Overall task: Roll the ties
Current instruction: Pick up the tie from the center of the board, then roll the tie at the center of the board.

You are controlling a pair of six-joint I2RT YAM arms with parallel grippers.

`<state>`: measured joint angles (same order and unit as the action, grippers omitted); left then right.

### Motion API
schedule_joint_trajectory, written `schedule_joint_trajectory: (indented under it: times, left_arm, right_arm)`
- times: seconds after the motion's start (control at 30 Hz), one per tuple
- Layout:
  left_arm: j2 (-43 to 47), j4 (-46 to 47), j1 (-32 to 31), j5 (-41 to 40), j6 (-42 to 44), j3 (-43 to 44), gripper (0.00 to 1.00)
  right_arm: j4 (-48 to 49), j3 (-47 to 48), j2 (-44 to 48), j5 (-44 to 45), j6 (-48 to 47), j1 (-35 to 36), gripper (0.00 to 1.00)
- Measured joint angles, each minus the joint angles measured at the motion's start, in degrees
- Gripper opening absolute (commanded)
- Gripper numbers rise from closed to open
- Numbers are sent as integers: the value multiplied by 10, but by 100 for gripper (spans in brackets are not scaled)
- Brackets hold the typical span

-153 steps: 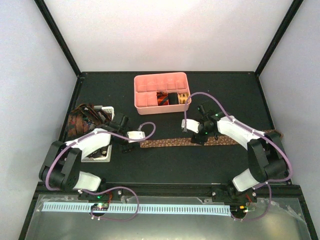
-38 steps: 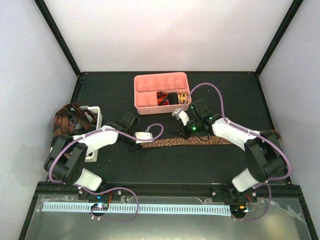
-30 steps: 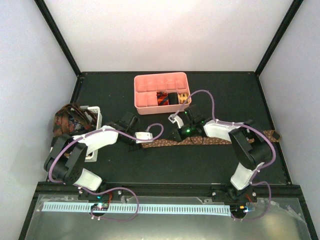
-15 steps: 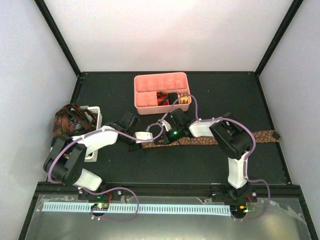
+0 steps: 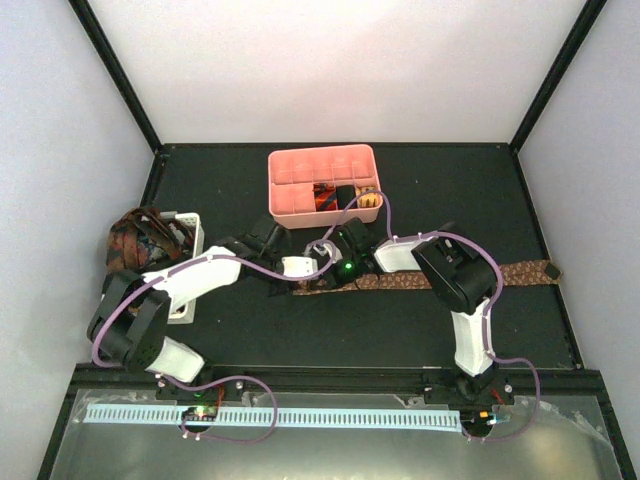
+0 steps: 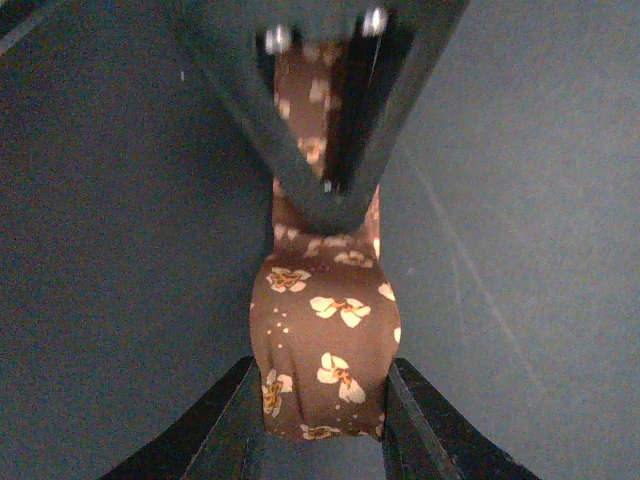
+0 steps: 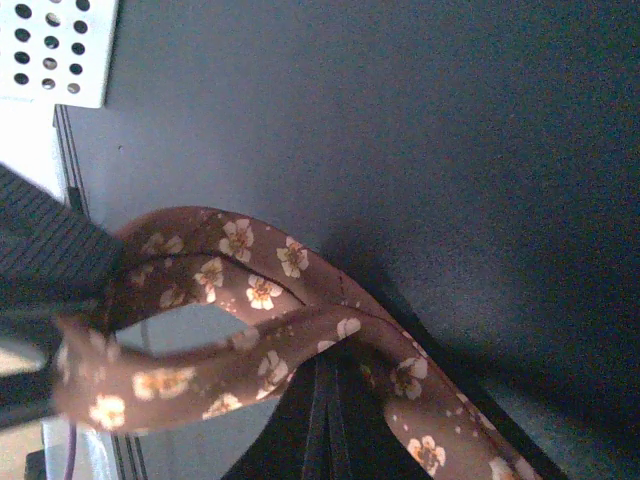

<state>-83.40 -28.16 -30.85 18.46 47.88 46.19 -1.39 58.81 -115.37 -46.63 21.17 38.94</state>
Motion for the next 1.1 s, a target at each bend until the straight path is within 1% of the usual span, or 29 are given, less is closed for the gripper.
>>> schedule_joint_trajectory:
  times: [0.13,0.17,0.3,0.43,0.53,0.67,0.83,1.1]
  left_arm:
    - [-19,0,-22,7,-9,30,33]
    - [-27,0,-27,7,-12,38,32]
    - [-49,1,-34,6,-17,49,32]
    - [-52,0,-34,-1,-18,49,32]
    - [-52,0,-34,-2,-21,49,32]
    - [-52,0,-34,-2,-27,51,33]
    - [-60,-1,-34,-2,-30,56,33]
    - [-69,0,-34,-2,-41,66,33]
  right_arm:
    - [0,0,0,0,2,0,2]
    - [-1,0,0,-1,2,0,3]
    - [-7,-3,10,-5,-2,-7,14]
    - [-18,-17,45,-19,-5,-28,21]
    - [-21,-22,64,-29,-7,-40,30]
    - [-9,-28,68,-47,6,-43,37]
    - [33,-45,67,-71,59,-43,37]
    - [80,-45,54,-90,109,-43,30]
